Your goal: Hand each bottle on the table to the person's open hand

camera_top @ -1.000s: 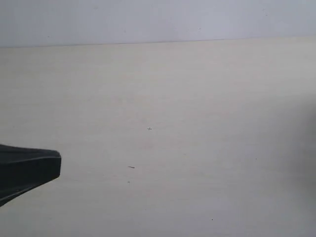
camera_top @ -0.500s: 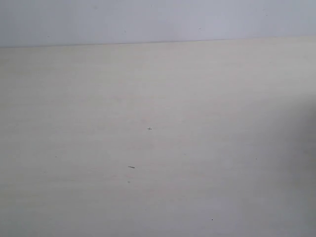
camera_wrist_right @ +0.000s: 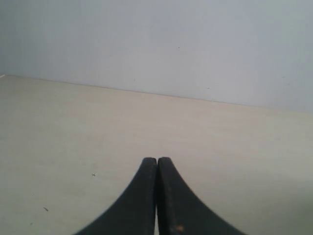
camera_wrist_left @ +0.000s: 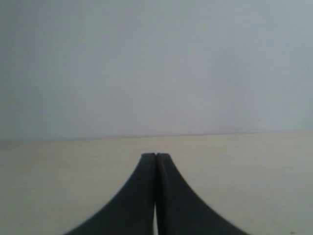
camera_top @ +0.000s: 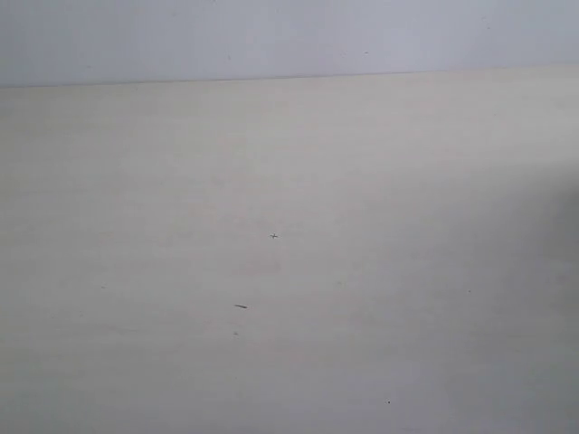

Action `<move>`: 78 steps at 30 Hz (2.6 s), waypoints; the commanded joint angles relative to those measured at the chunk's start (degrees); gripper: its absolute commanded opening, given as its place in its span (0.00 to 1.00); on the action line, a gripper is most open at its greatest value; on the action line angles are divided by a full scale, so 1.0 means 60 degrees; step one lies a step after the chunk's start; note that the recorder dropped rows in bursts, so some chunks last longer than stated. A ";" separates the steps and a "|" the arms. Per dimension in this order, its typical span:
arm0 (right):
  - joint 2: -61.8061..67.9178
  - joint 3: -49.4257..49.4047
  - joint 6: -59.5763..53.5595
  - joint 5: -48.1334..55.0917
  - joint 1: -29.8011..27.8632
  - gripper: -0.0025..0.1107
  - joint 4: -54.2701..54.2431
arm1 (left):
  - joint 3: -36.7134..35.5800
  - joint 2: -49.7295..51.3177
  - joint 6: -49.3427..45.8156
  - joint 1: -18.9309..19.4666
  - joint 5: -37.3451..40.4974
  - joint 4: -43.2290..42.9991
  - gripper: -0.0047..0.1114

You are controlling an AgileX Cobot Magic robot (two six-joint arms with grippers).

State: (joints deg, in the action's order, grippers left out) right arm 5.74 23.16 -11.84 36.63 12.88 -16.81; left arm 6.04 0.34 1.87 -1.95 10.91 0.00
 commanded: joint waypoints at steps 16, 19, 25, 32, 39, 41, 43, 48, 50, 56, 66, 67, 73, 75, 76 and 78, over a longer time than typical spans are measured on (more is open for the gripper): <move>-0.0049 -0.0028 -0.0035 -0.0121 -0.0032 0.02 -0.0045 | -0.1007 -0.0057 -0.0311 0.0680 -0.0626 0.0000 0.04; -0.0049 -0.0028 -0.0035 -0.0121 -0.0032 0.02 -0.0045 | -0.1007 -0.0057 -0.0311 0.0680 -0.0626 0.0000 0.04; -0.0049 -0.0028 -0.0035 -0.0121 -0.0032 0.02 -0.0045 | -0.1007 -0.0057 -0.0311 0.0681 -0.0609 0.0000 0.04; -0.0049 -0.0028 -0.0035 -0.0121 -0.0032 0.02 -0.0045 | -0.1007 -0.0057 -0.0311 0.0681 -0.0609 0.0000 0.04; -0.0049 -0.0028 -0.0035 -0.0121 -0.0032 0.02 -0.0140 | -0.1007 -0.0057 -0.0311 0.0681 -0.0609 0.0000 0.04; -0.0049 -0.0028 -0.0035 -0.0121 -0.0032 0.02 -0.0140 | -0.1007 -0.0057 -0.0311 0.0681 -0.0609 0.0000 0.04; -0.0049 -0.0028 -0.0035 -0.0121 -0.0032 0.02 -0.0140 | -0.1007 -0.0057 -0.0311 0.0681 -0.0609 0.0000 0.04; -0.0049 -0.0028 -0.0035 -0.0121 -0.0032 0.02 -0.0140 | -0.1007 -0.0057 -0.0311 0.0681 -0.0609 0.0000 0.04; -0.0049 -0.0028 -0.0035 -0.0121 -0.0032 0.02 -0.0140 | -0.1007 -0.0057 -0.0311 0.0681 -0.0609 0.0000 0.04; -0.0162 -0.0152 -0.0158 -0.1438 -0.0103 0.02 0.0152 | -0.1007 -0.0057 -0.0311 0.0681 -0.0609 0.0000 0.04; -0.0957 -0.3424 -0.0517 -0.6486 -0.1128 0.02 0.0229 | -0.1007 -0.0057 -0.0311 0.0681 -0.0609 0.0000 0.04; -0.0957 -0.3775 -0.0517 -0.6606 -0.1145 0.02 0.0229 | -0.1007 -0.0057 -0.0311 0.0681 -0.0609 0.0000 0.04; -0.0957 -0.3860 -0.0523 -0.6414 -0.1145 0.02 0.0233 | -0.1007 -0.0057 -0.0311 0.0681 -0.0591 0.0000 0.04; -0.0957 -0.3860 -0.0517 -0.6414 -0.1145 0.02 0.0213 | -0.1007 -0.0057 -0.0311 0.0681 -0.0591 0.0000 0.04; -0.0957 -0.3860 -0.0517 -0.6414 -0.1145 0.02 0.0191 | -0.1007 -0.0057 -0.0311 0.0681 -0.0591 0.0000 0.04; -0.0957 -0.3860 -0.0517 -0.6414 -0.1145 0.02 0.0191 | -0.1007 -0.0057 -0.0311 0.0681 -0.0591 0.0000 0.04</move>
State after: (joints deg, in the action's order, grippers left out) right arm 0.38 0.27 -14.55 -1.20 6.29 -15.77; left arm 0.16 0.34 0.00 2.09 7.80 0.00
